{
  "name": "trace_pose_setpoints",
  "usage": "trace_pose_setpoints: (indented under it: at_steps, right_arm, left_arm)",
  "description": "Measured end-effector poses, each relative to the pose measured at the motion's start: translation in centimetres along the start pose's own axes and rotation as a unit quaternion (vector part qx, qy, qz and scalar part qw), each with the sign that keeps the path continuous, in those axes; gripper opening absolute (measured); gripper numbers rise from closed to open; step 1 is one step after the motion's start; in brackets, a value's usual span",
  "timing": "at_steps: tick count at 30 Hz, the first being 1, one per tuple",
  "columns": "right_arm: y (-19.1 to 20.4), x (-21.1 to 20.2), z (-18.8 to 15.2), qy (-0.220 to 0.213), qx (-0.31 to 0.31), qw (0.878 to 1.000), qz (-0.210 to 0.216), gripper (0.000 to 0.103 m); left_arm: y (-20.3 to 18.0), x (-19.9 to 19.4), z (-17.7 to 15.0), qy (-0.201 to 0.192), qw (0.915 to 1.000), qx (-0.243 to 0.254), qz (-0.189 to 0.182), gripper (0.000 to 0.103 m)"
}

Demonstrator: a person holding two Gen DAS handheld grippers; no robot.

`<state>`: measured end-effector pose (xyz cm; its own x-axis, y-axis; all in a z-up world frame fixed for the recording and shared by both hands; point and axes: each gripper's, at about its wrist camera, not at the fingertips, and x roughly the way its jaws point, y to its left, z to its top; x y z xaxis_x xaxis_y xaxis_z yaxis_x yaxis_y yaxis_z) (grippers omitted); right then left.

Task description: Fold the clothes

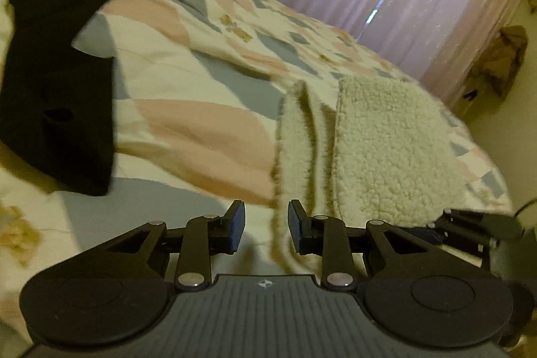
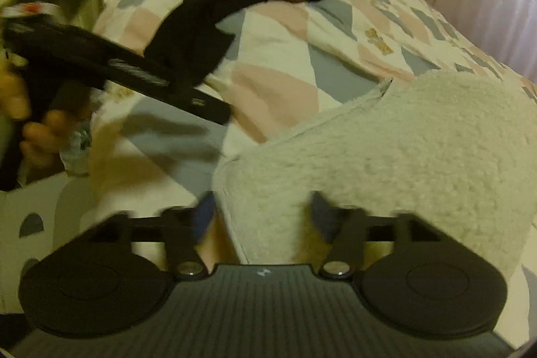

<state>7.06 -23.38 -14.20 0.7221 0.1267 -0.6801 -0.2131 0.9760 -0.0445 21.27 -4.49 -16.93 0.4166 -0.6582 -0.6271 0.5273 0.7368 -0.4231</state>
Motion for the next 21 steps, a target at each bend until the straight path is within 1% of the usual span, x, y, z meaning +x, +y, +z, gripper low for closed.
trace_pose_setpoints:
  at_steps: [3, 5, 6, 7, 8, 9, 10, 11, 12, 13, 14, 16, 17, 19, 21]
  right_arm:
    - [-0.5, -3.8, -0.6, -0.051, 0.036, 0.998, -0.027, 0.075]
    - [-2.2, -6.7, -1.1, -0.091, 0.079, 0.99, -0.069, 0.074]
    - [-3.4, -7.8, -1.5, -0.107, 0.108, 0.984, -0.096, 0.073]
    - [-4.8, -8.8, -2.1, -0.123, 0.14, 0.974, -0.126, 0.072]
    - [-6.3, -9.4, -2.7, -0.129, 0.171, 0.966, -0.148, 0.072]
    - [-7.8, -9.5, -3.4, -0.126, 0.203, 0.958, -0.158, 0.067]
    - [-9.3, -9.7, -4.1, -0.123, 0.236, 0.949, -0.167, 0.059]
    - [-10.6, -9.8, -4.8, -0.122, 0.266, 0.94, -0.172, 0.056]
    - [-11.6, -9.8, -5.6, -0.127, 0.293, 0.933, -0.163, 0.053]
    - [-12.4, -9.6, -6.2, -0.13, 0.317, 0.926, -0.155, 0.053]
    - [-12.8, -9.3, -6.7, -0.131, 0.331, 0.922, -0.15, 0.053]
    - [-13.4, -8.6, -7.4, -0.131, 0.346, 0.918, -0.145, 0.053]
    - [-13.7, -8.2, -7.7, -0.132, 0.353, 0.916, -0.141, 0.053]
    - [-14.0, -7.5, -8.0, -0.139, 0.362, 0.913, -0.128, 0.053]
    - [-14.6, -6.8, -8.1, -0.146, 0.365, 0.911, -0.126, 0.053]
  left_arm:
    - [-1.3, 2.2, 1.3, 0.008, 0.9992, -0.002, -0.04, 0.032]
    - [-2.6, 3.7, 2.3, 0.009, 0.9979, 0.006, -0.064, 0.035]
    - [-3.2, 4.3, 2.8, 0.008, 0.9972, 0.013, -0.073, 0.039]
    - [-3.9, 5.2, 3.7, 0.009, 0.9965, 0.02, -0.081, 0.045]
    - [-4.5, 6.2, 4.5, 0.01, 0.9956, 0.028, -0.089, 0.048]
    - [-5.1, 7.1, 5.3, 0.012, 0.9946, 0.036, -0.097, 0.051]
    - [-5.8, 8.1, 6.2, 0.013, 0.9935, 0.043, -0.104, 0.054]
    - [-6.4, 9.0, 7.0, 0.015, 0.9923, 0.051, -0.112, 0.056]
    - [-6.7, 10.1, 7.8, 0.02, 0.9919, 0.054, -0.113, 0.058]
    - [-6.8, 11.2, 8.4, 0.029, 0.9912, 0.055, -0.117, 0.061]
    - [-6.7, 12.3, 8.9, 0.039, 0.9897, 0.05, -0.128, 0.063]
    - [-6.4, 14.4, 9.7, 0.061, 0.9853, 0.033, -0.156, 0.07]
    - [-6.3, 15.0, 9.6, 0.068, 0.9833, 0.027, -0.167, 0.072]
    - [-6.1, 16.1, 9.4, 0.08, 0.9789, 0.015, -0.187, 0.078]
    - [-5.9, 17.2, 9.1, 0.092, 0.9738, 0.003, -0.208, 0.078]
